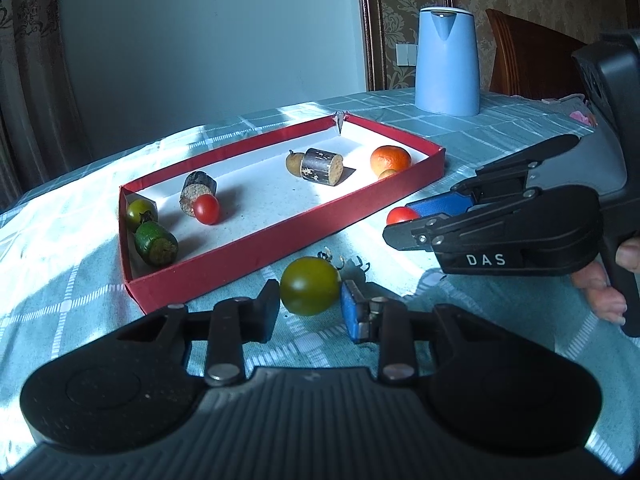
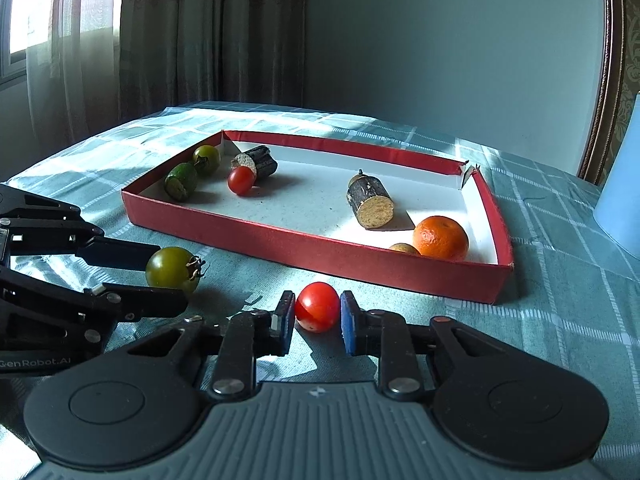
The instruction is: Organize fruits
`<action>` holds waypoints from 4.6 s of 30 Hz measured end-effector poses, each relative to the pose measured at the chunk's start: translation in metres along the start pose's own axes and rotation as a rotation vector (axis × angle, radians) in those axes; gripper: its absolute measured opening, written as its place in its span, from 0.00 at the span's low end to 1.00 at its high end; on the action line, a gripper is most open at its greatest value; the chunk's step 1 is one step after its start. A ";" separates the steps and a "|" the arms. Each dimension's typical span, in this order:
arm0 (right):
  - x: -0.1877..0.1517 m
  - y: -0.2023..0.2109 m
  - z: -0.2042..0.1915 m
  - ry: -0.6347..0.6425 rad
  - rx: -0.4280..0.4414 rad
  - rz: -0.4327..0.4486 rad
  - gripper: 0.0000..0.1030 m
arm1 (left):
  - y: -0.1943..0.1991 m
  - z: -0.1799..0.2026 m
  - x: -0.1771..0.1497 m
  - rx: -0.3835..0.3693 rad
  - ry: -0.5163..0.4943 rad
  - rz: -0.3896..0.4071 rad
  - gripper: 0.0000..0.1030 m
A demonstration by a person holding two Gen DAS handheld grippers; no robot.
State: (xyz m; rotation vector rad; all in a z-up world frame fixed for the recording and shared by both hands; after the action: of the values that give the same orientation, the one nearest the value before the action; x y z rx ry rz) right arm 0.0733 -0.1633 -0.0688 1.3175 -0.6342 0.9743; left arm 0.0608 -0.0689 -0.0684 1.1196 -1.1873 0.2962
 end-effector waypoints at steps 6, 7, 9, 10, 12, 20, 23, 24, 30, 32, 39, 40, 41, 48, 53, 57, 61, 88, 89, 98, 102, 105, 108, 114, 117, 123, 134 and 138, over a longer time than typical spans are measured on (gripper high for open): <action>0.003 0.005 0.005 -0.014 -0.021 0.027 0.23 | 0.005 0.000 0.004 0.022 -0.002 0.031 0.29; 0.003 0.005 0.005 -0.016 -0.024 0.031 0.23 | 0.007 0.000 0.005 0.020 0.005 0.037 0.29; 0.004 0.007 0.006 -0.019 -0.030 0.040 0.23 | 0.010 -0.001 0.009 0.017 0.026 0.056 0.29; 0.004 0.007 0.007 -0.021 -0.033 0.044 0.23 | 0.012 -0.002 0.011 0.015 0.039 0.068 0.29; 0.006 0.009 0.008 -0.025 -0.041 0.055 0.23 | 0.014 -0.006 0.018 0.011 0.078 0.084 0.29; 0.024 0.012 0.016 -0.032 -0.103 0.121 0.23 | 0.006 -0.029 0.045 0.064 0.175 0.106 0.29; 0.036 0.005 0.018 -0.025 -0.124 0.123 0.23 | -0.005 -0.038 0.058 0.132 0.173 0.116 0.29; 0.040 0.003 0.018 -0.027 -0.128 0.122 0.23 | -0.009 -0.041 0.061 0.158 0.171 0.112 0.29; 0.055 -0.024 0.020 -0.062 -0.138 0.086 0.23 | -0.034 -0.062 0.061 0.206 0.245 0.068 0.29; 0.057 -0.035 0.021 -0.072 -0.149 0.068 0.23 | -0.036 -0.068 0.059 0.213 0.260 0.064 0.29; 0.054 -0.055 0.023 -0.093 -0.141 0.019 0.23 | -0.041 -0.080 0.052 0.251 0.291 0.040 0.29; 0.054 -0.056 0.021 -0.094 -0.138 0.016 0.23 | -0.042 -0.080 0.051 0.256 0.293 0.038 0.29; 0.054 -0.056 0.020 -0.092 -0.139 0.016 0.23 | -0.042 -0.082 0.051 0.261 0.297 0.038 0.29; 0.056 -0.061 0.015 -0.077 -0.137 0.012 0.23 | -0.043 -0.085 0.048 0.265 0.312 0.027 0.29; 0.057 -0.066 0.013 -0.075 -0.130 0.002 0.23 | -0.046 -0.086 0.047 0.273 0.309 0.017 0.29; 0.057 -0.069 0.009 -0.067 -0.122 -0.001 0.23 | -0.049 -0.088 0.045 0.284 0.315 0.006 0.29; 0.058 -0.074 0.004 -0.053 -0.126 -0.006 0.23 | -0.051 -0.088 0.044 0.284 0.315 -0.003 0.29; 0.046 -0.057 0.014 -0.117 -0.088 -0.018 0.44 | -0.029 -0.081 0.043 0.325 0.288 0.067 0.87; 0.045 -0.053 0.015 -0.130 -0.092 -0.010 0.49 | -0.027 -0.080 0.042 0.325 0.294 0.068 0.88; 0.040 -0.019 0.024 -0.182 -0.091 0.046 0.66 | -0.012 -0.072 0.033 0.288 0.329 0.078 0.95; 0.035 -0.010 0.026 -0.191 -0.102 0.053 0.69 | -0.010 -0.068 0.029 0.287 0.328 0.071 0.96; 0.027 -0.007 0.028 -0.217 -0.094 0.041 0.70 | -0.007 -0.064 0.027 0.286 0.327 0.075 0.98; 0.020 -0.003 0.029 -0.229 -0.095 0.030 0.70 | -0.004 -0.059 0.026 0.287 0.316 0.078 1.00; 0.016 -0.001 0.029 -0.236 -0.104 0.031 0.71 | -0.004 -0.056 0.026 0.292 0.296 0.076 1.00; 0.015 -0.002 0.029 -0.237 -0.101 0.024 0.71 | -0.005 -0.057 0.026 0.291 0.300 0.076 1.00; 0.015 -0.002 0.028 -0.236 -0.106 0.025 0.71 | -0.006 -0.057 0.025 0.292 0.295 0.073 1.00; 0.014 -0.003 0.029 -0.238 -0.112 0.022 0.71 | -0.007 -0.056 0.025 0.297 0.285 0.069 1.00; 0.013 -0.004 0.029 -0.239 -0.109 0.012 0.72 | -0.007 -0.056 0.025 0.297 0.283 0.069 1.00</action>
State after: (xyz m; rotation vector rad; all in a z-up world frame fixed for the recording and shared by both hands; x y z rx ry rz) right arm 0.0870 -0.1884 -0.0551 1.3445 -0.8668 0.7861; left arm 0.1082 -0.0355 -0.0476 1.2464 -0.9496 0.6793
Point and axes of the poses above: each gripper's, at about its wrist camera, not at the fingertips, and y roughly against the way its jaws point, z to its right, x to its top, the point moved 10 cm from there along -y, roughly the way its jaws point, and after that the axes turned 6 degrees about -x, right-handed, at the moved point
